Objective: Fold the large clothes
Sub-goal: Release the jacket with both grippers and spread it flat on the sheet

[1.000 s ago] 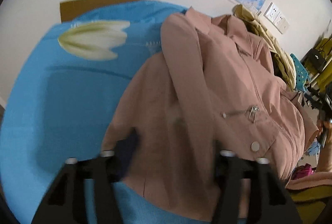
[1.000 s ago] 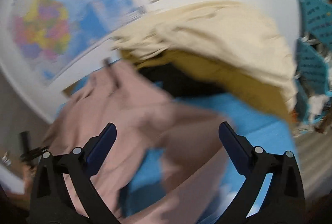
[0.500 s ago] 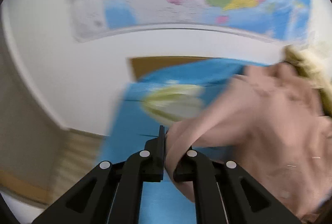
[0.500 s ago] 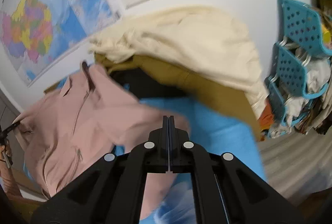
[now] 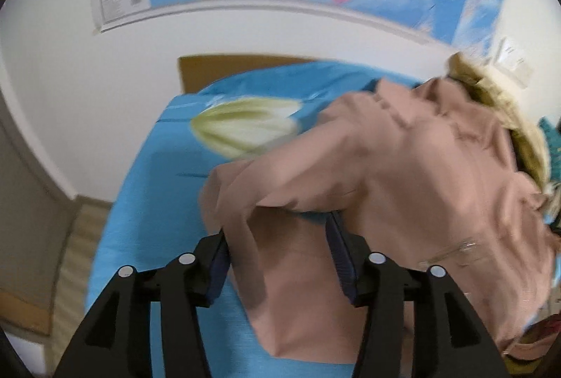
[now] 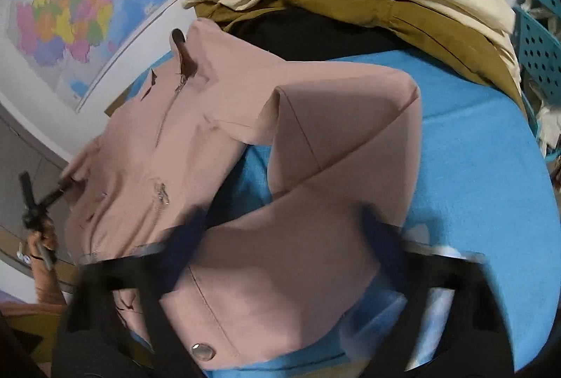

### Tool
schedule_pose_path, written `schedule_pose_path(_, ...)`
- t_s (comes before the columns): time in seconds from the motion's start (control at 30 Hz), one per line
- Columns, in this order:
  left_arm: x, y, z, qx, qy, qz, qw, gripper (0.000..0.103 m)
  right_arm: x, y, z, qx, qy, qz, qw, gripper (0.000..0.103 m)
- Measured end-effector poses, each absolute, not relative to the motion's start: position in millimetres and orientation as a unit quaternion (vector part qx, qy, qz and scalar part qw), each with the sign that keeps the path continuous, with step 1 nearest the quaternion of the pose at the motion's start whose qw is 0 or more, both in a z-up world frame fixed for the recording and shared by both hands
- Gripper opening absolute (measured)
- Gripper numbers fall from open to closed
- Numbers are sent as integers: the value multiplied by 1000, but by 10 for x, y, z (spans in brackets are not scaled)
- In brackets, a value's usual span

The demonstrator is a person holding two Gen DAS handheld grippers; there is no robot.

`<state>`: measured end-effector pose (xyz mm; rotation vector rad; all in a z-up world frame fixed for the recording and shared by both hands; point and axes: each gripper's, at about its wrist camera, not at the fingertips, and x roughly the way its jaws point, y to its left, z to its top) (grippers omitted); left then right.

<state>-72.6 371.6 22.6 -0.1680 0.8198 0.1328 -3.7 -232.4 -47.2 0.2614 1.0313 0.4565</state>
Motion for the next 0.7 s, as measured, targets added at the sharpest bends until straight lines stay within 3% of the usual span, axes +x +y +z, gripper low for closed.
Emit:
schedule_pose_path(0.03,-754,3701,255,-90,393,55,913,53,-30,-2382,-440,118,479,203,846,1)
schedule_pose_path(0.23,-878,3440,242,-89,377,1,922,58,-75,-2935,-146,167,438,164,868,3)
schedule_pose_path(0.27,-883,3399,227,-89,376,-7,922,59,-82,-2932,-160,166,444,163,865,11)
schedule_pose_path(0.3,-889,3335,211,-87,375,-20,923,59,-98,-2895,-193,158,452,156,864,46)
schedule_pose_path(0.37,-887,3225,185,-79,374,-35,924,61,-119,-2759,-264,145,455,156,865,84)
schedule_pose_path(0.53,-841,3007,117,-66,383,-65,919,63,-88,-2465,-556,107,486,141,856,93)
schedule_pose_path(0.57,-840,2989,103,-65,384,-66,919,63,-121,-2408,-546,81,472,140,867,81)
schedule_pose_path(0.6,-839,2963,86,-66,387,-68,917,63,-132,-2391,-545,69,471,142,868,35)
schedule_pose_path(0.63,-832,2953,73,-68,390,-69,916,63,-137,-2413,-529,65,470,141,869,11)
schedule_pose_path(0.67,-829,2951,63,-70,391,-70,915,63,-156,-2505,-474,78,462,146,871,4)
schedule_pose_path(0.7,-840,2955,57,-71,392,-70,915,63,-183,-2602,-408,88,449,145,877,3)
